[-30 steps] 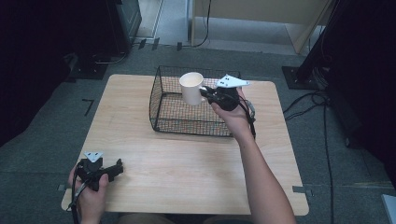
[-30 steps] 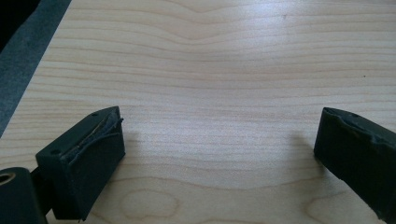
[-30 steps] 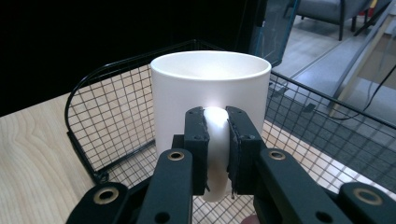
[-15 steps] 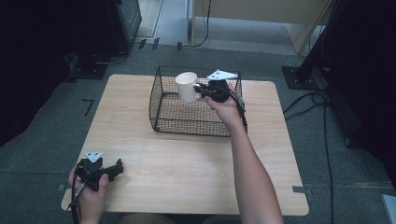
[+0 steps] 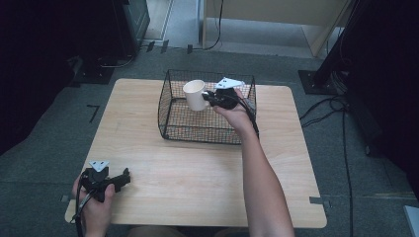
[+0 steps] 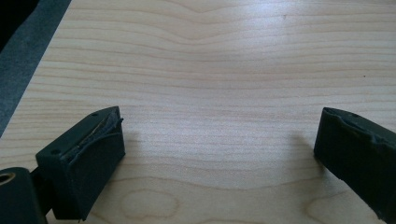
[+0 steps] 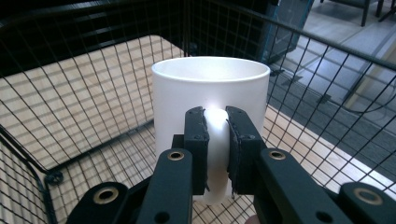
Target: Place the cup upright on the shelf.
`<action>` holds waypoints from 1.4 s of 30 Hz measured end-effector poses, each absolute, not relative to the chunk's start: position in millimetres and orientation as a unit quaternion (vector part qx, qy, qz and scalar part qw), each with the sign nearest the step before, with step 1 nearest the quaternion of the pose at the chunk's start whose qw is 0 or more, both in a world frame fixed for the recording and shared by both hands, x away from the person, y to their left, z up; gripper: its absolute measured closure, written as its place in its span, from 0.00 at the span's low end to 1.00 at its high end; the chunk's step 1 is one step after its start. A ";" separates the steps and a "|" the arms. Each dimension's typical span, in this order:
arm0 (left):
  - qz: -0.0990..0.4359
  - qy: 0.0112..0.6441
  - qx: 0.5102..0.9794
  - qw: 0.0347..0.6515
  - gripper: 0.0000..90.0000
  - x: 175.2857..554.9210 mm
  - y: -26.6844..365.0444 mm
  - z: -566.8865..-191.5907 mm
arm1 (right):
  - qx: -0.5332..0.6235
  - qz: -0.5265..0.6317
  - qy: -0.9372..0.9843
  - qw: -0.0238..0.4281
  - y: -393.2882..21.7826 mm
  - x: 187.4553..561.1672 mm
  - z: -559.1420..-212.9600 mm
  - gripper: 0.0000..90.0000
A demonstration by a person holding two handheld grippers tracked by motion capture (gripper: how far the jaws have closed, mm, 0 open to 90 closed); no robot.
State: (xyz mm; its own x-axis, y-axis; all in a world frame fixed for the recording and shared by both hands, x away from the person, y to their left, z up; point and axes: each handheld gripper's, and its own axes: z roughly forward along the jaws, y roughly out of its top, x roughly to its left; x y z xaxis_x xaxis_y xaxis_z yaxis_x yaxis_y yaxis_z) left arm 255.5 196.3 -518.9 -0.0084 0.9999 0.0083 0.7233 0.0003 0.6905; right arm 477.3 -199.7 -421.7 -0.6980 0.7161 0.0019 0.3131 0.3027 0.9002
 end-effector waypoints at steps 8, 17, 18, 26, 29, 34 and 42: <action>0.266 0.658 0.656 0.258 0.02 255.5 196.4 -518.8 | 0.323 0.471 0.796 0.201 -200.1 481.2 -431.2 0.90; 0.267 0.658 0.655 0.259 0.02 255.5 196.3 -518.8 | 0.323 0.454 0.806 0.201 -196.6 482.9 -438.3 0.89; 0.267 0.658 0.655 0.259 0.02 255.5 196.3 -518.9 | 0.322 0.451 0.807 0.202 -196.7 483.1 -438.8 0.89; 0.267 0.658 0.655 0.259 0.02 255.5 196.3 -518.8 | 0.325 0.444 0.811 0.199 -195.5 482.7 -440.2 0.89; 0.267 0.658 0.655 0.259 0.02 255.5 196.3 -518.9 | 0.324 0.439 0.814 0.201 -195.2 482.3 -440.4 0.89; 0.267 0.658 0.655 0.259 0.02 255.5 196.3 -518.8 | 0.332 0.424 0.819 0.201 -196.8 482.7 -441.5 0.89; 0.267 0.658 0.655 0.259 0.02 255.6 196.3 -518.8 | 0.341 0.392 0.829 0.205 -199.6 481.2 -443.1 0.83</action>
State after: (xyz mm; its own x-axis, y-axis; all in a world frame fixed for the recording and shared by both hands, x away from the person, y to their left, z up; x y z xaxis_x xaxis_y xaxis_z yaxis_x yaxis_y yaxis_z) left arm 255.6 196.3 -518.8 -0.0083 0.9999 0.0084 0.7235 0.0002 0.6903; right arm 481.2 -199.6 -443.1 -0.6832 0.7265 -0.0732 0.4042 0.4598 0.7907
